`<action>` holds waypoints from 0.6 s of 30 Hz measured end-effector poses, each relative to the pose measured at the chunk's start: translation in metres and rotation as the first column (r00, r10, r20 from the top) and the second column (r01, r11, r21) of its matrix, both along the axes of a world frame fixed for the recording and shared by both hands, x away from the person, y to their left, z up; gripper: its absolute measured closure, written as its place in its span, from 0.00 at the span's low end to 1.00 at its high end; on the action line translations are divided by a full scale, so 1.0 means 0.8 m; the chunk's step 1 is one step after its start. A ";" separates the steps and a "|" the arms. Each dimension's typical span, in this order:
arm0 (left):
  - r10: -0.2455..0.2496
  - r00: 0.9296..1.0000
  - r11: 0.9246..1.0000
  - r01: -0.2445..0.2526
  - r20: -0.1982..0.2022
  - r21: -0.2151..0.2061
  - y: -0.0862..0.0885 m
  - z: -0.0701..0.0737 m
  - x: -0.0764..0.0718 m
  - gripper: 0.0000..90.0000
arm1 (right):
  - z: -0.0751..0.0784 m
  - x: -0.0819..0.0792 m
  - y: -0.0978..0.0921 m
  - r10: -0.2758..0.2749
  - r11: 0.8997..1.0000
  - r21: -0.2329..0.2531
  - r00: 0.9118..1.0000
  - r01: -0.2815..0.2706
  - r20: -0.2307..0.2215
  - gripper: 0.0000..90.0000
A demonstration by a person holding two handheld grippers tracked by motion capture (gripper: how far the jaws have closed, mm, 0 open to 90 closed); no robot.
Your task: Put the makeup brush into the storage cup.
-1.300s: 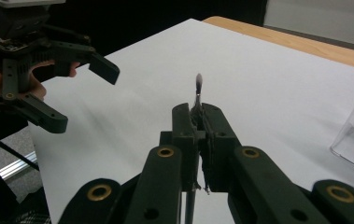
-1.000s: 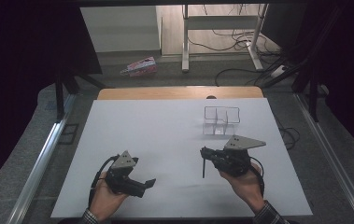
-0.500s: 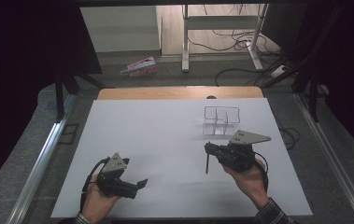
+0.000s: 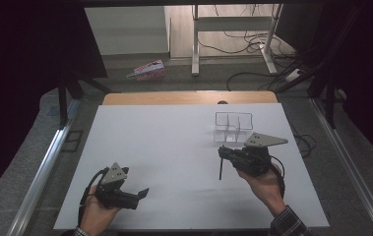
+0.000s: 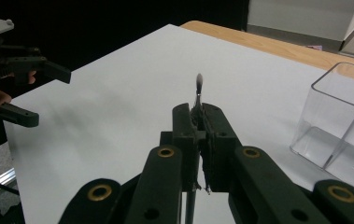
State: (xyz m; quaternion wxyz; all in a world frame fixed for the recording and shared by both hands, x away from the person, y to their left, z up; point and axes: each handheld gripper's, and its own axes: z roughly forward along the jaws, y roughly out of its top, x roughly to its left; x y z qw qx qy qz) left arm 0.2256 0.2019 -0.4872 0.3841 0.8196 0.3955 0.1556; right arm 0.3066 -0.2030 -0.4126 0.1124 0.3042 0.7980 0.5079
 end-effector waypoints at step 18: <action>0.072 0.997 0.996 -0.072 0.001 -0.046 0.048 -0.004 -0.014 0.02 | 0.006 0.024 -0.009 -0.032 0.999 -0.003 0.999 0.032 0.006 0.94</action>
